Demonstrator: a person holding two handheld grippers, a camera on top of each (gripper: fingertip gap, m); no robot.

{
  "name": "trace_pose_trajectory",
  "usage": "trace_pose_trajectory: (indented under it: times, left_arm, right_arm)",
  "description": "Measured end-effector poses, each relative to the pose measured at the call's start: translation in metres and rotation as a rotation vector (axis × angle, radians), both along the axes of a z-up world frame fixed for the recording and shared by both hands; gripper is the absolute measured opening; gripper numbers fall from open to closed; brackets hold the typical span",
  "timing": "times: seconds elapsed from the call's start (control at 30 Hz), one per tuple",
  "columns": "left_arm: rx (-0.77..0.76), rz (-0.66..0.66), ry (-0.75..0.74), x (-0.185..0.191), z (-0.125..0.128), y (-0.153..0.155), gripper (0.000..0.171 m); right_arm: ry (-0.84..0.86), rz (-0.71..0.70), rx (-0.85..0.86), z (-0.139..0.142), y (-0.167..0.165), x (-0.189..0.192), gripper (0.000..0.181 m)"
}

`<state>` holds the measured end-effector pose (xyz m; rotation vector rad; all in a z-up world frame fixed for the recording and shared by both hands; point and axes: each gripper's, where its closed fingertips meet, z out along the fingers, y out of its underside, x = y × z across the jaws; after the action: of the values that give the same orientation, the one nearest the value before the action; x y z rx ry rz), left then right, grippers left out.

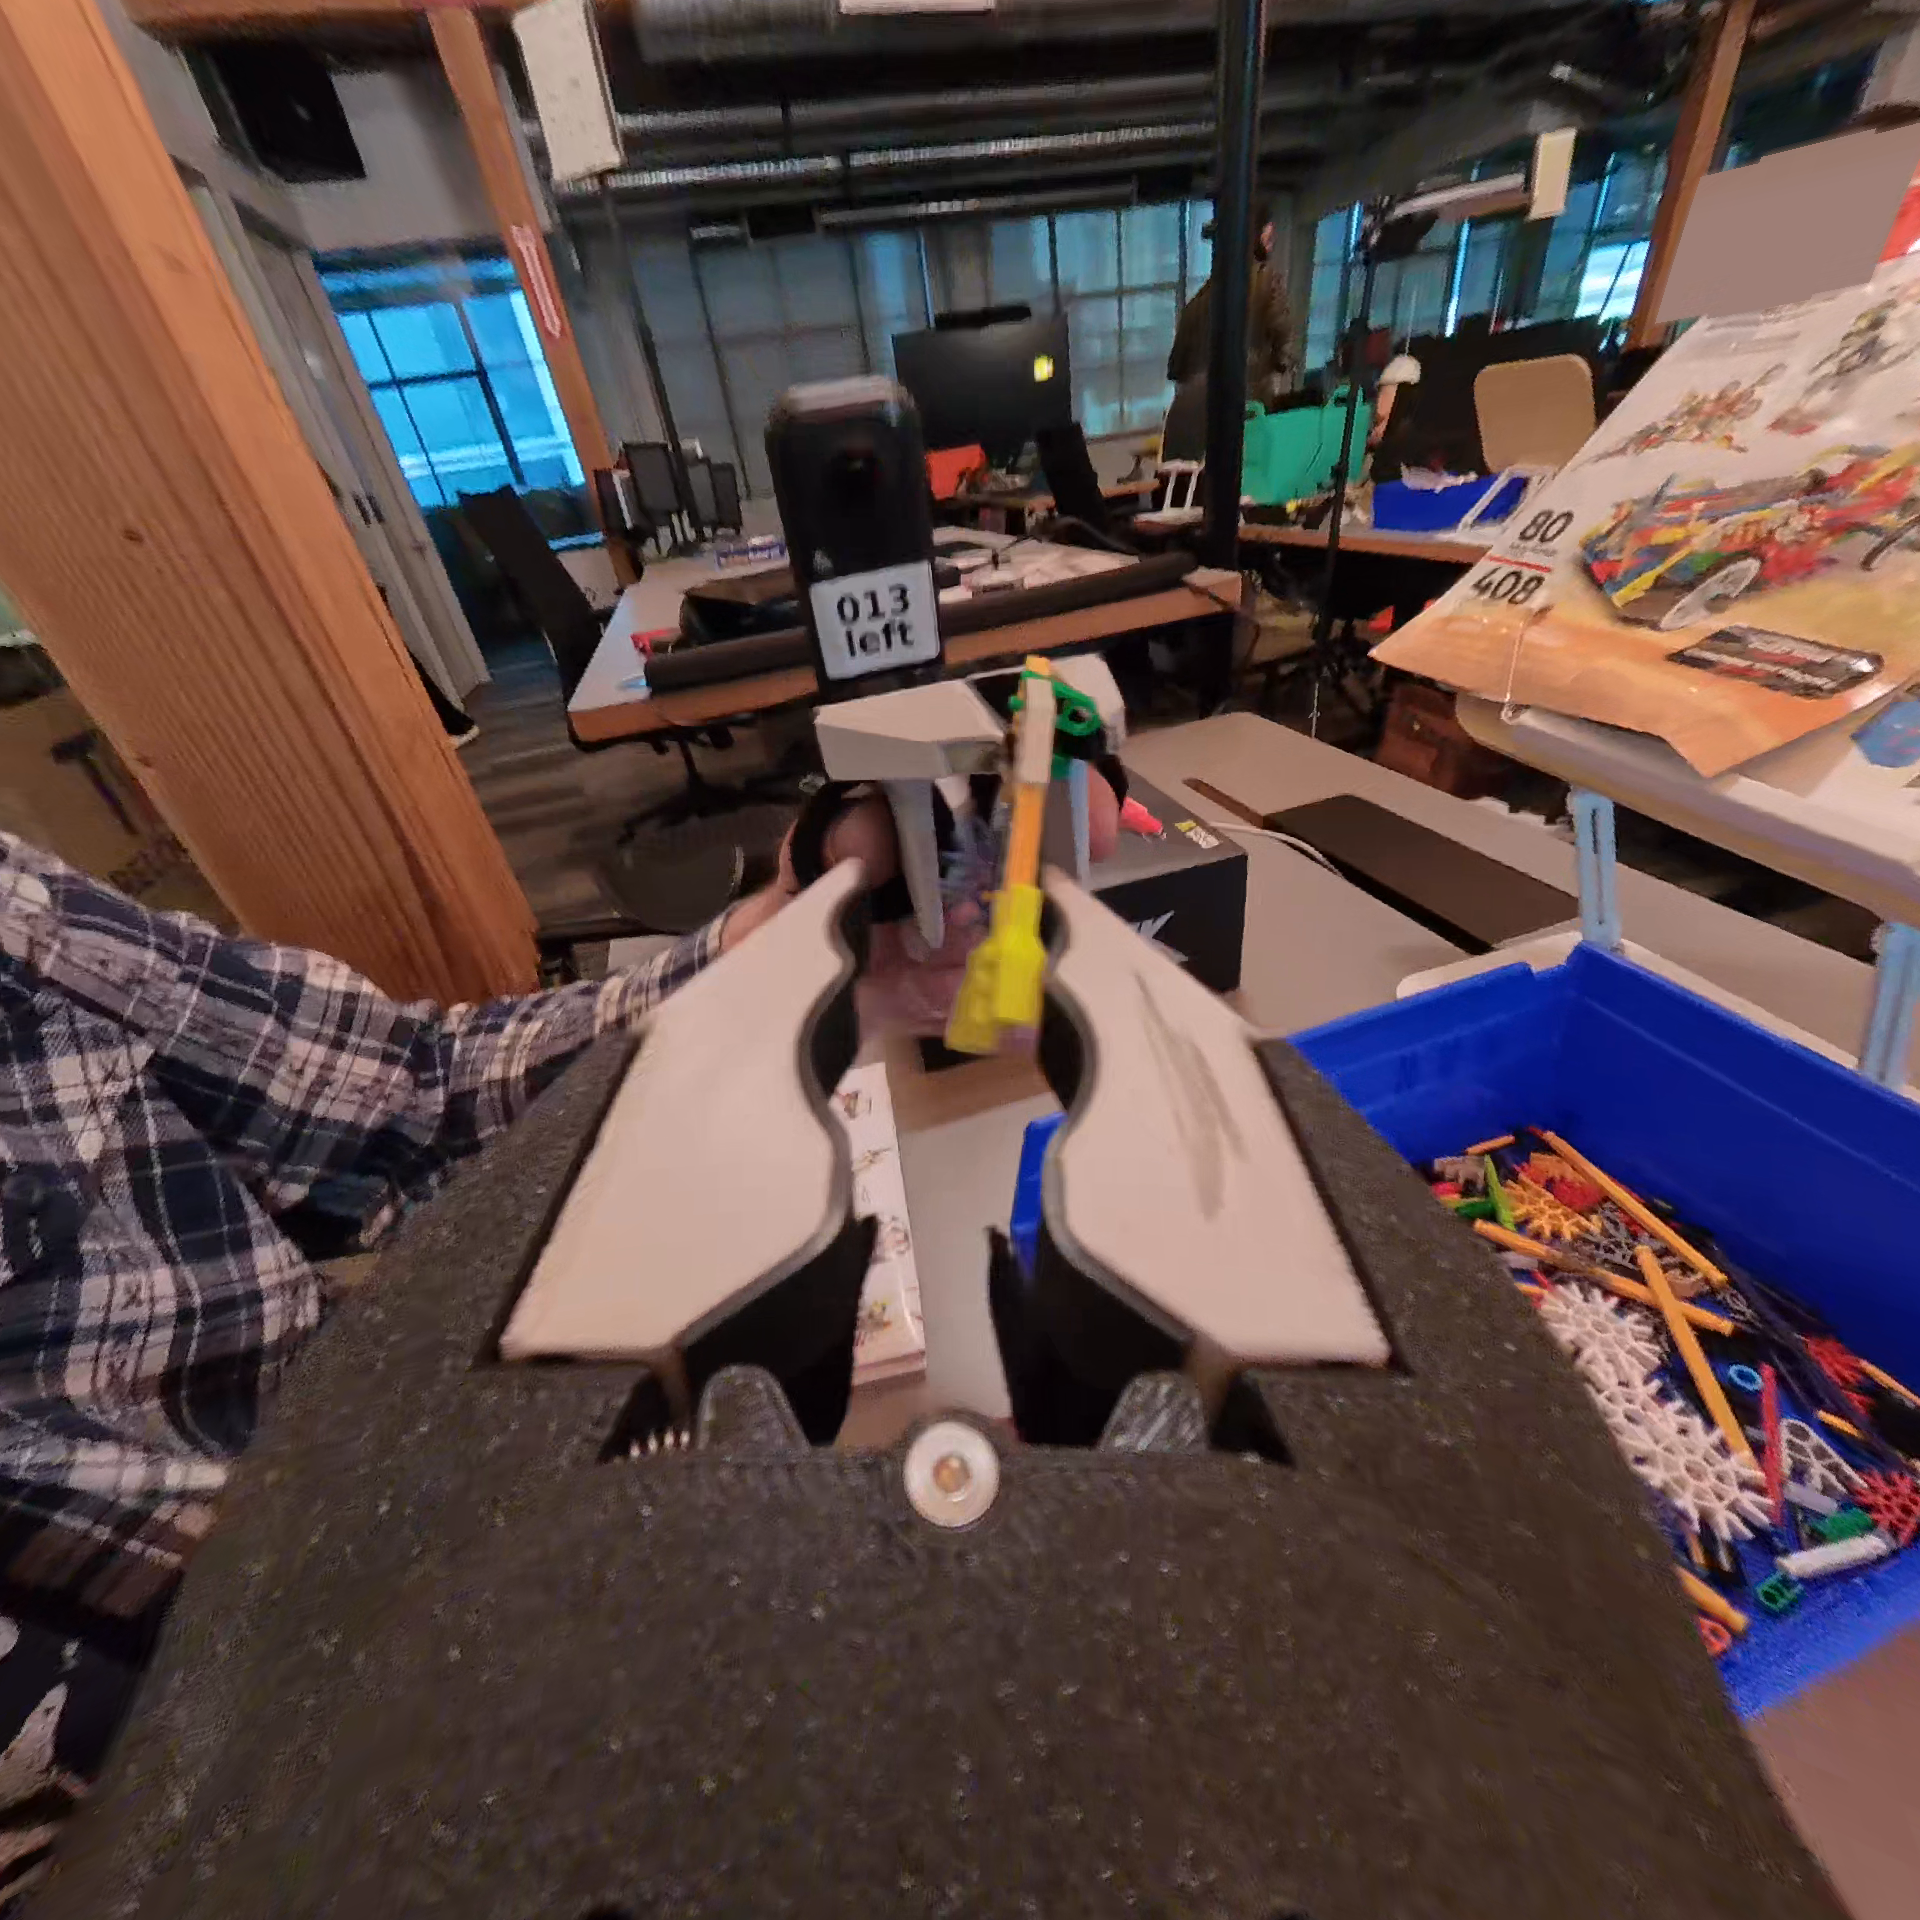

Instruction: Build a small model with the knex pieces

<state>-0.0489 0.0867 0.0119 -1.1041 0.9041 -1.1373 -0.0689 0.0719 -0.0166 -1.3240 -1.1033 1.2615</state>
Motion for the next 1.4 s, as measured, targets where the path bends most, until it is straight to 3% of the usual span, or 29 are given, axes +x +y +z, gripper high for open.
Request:
trace_pose_trajectory:
  times: [0.07,0.27,0.37,0.67,1.13,1.2,1.33,1.4]
  left_arm:
    - [0.008,-0.005,-0.04,-0.001,0.004,-0.002,0.011]
    - [0.029,0.033,-0.084,-0.003,0.007,-0.001,0.009]
    - [0.075,0.104,-0.068,-0.001,0.004,0.001,0.002]
    - [0.153,0.241,-0.035,-0.002,0.002,0.006,0.003]
    - [0.367,0.629,0.1,-0.005,0.002,0.019,0.003]
    - [0.364,0.609,0.089,-0.006,0.004,0.016,0.003]
    - [0.259,0.445,0.024,-0.006,0.009,0.009,0.0]
    - [0.266,0.477,0.033,-0.005,0.011,0.011,0.002]
  right_arm:
    - [0.045,-0.039,0.009,0.006,0.005,0.001,0.016]
    - [0.13,-0.105,0.013,0.015,0.01,0.003,0.014]
    - [0.109,-0.159,0.031,0.013,0.018,0.006,0.014]
    - [0.024,-0.247,0.093,0.01,0.026,0.006,0.014]
    - [-0.026,-0.478,0.143,0.009,0.043,0.003,0.014]
    - [-0.018,-0.463,0.135,0.01,0.042,0.002,0.014]
    - [0.01,-0.403,0.139,0.016,0.035,0.002,0.014]
    - [0.006,-0.423,0.145,0.018,0.035,0.003,0.014]
